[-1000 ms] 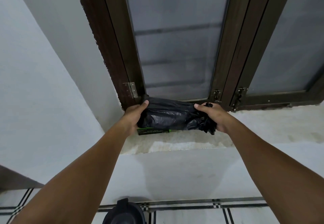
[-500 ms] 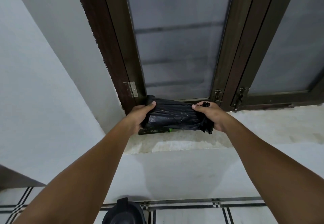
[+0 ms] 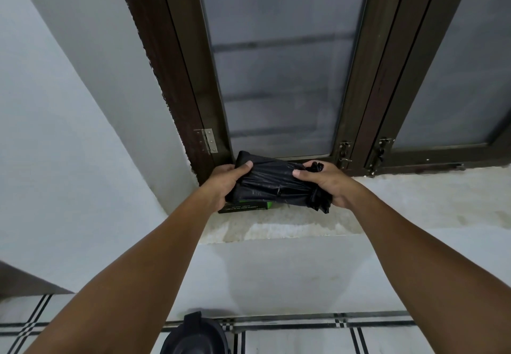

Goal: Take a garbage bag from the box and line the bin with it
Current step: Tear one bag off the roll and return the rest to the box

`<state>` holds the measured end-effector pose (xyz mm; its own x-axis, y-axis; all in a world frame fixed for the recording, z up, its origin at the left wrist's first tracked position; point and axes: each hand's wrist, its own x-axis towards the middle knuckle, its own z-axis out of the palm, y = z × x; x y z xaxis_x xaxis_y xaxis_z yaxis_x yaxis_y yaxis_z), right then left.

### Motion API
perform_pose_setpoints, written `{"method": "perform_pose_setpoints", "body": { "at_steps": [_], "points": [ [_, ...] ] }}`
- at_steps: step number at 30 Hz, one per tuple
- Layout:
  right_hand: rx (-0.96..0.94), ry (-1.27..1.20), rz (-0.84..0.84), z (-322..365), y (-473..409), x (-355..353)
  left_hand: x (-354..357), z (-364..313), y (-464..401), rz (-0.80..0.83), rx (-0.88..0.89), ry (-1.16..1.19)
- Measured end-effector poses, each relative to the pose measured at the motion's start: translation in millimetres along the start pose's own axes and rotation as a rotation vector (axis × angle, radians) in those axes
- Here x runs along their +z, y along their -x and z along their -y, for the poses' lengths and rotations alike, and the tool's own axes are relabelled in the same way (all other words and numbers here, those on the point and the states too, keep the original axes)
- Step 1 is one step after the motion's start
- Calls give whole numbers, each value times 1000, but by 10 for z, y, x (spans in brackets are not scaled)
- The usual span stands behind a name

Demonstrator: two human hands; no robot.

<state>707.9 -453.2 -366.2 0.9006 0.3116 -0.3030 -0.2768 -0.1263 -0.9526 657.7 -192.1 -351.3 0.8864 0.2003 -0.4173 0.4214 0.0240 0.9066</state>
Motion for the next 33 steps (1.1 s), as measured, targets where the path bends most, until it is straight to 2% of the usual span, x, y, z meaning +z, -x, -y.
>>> {"method": "perform_pose_setpoints", "body": {
  "at_steps": [7,11,17,22,28,30,33],
  "points": [
    [-21,215,112,120,63,194,175,9,19,-24,-54,41],
    [4,286,119,162,72,252,204,-4,30,36,7,48],
    [33,147,102,190,78,277,148,72,-33,48,44,36],
    [76,15,122,245,124,349,240,60,-43,21,52,132],
    [70,53,145,258,123,371,358,-52,71,-21,-33,56],
    [67,60,168,266,131,370,373,-52,85,4,4,53],
    [50,84,220,271,126,391,383,-5,50,25,153,-34]
  ]
}}
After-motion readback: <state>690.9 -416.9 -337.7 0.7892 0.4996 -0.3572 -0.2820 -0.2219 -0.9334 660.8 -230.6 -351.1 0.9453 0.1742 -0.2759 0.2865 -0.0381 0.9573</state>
